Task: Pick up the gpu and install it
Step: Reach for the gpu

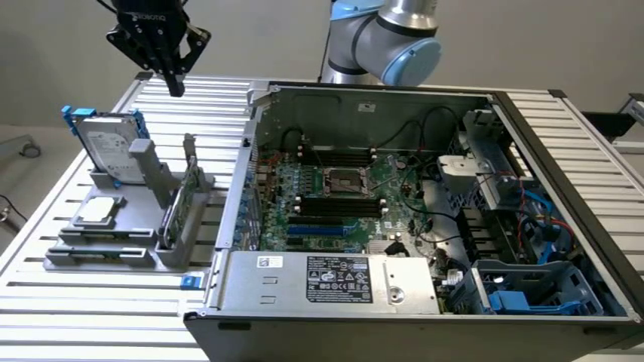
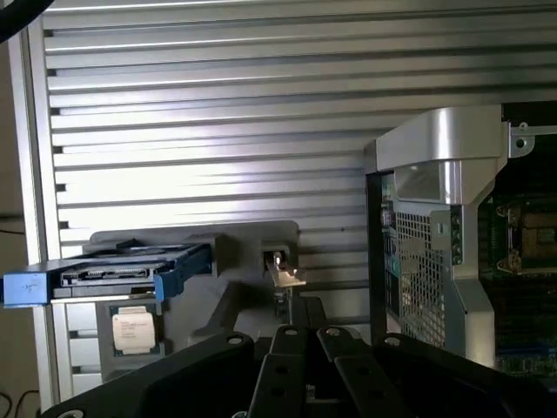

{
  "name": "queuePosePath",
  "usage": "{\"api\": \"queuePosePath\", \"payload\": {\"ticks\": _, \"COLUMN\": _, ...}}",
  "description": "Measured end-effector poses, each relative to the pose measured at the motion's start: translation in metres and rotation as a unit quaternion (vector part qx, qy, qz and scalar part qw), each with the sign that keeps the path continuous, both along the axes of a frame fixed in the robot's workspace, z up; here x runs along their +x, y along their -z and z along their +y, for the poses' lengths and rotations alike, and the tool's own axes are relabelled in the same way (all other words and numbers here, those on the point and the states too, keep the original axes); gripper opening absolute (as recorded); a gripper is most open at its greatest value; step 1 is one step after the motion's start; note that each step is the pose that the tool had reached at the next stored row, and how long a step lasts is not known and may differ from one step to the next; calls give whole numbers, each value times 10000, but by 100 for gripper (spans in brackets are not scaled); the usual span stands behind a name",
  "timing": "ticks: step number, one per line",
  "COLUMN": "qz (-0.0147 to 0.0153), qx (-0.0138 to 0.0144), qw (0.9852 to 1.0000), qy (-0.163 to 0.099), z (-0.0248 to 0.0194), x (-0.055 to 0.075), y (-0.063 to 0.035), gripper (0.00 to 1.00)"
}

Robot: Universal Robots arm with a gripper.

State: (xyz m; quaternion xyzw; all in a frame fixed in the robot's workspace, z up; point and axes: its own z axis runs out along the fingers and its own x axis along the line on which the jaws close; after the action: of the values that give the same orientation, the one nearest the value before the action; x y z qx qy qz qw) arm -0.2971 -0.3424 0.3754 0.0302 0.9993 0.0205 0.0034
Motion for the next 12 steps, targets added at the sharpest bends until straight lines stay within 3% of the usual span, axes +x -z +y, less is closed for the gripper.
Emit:
{"api": "queuePosePath", "payload": {"ticks": 3, "qz": 77, "qx": -1, "qw": 10000, "qy": -24, "z": -21, "x": -5, "y": 16, "gripper": 11}}
{"api": "queuePosePath", "payload": {"ticks": 9, "qz": 82, "qx": -46, "qw": 9998, "qy": -200, "z": -28, "x": -20, "y": 15, "gripper": 11}}
{"api": "queuePosePath", "payload": {"ticks": 12, "qz": 82, "qx": -87, "qw": 9995, "qy": -298, "z": -30, "x": -25, "y": 17, "gripper": 11}}
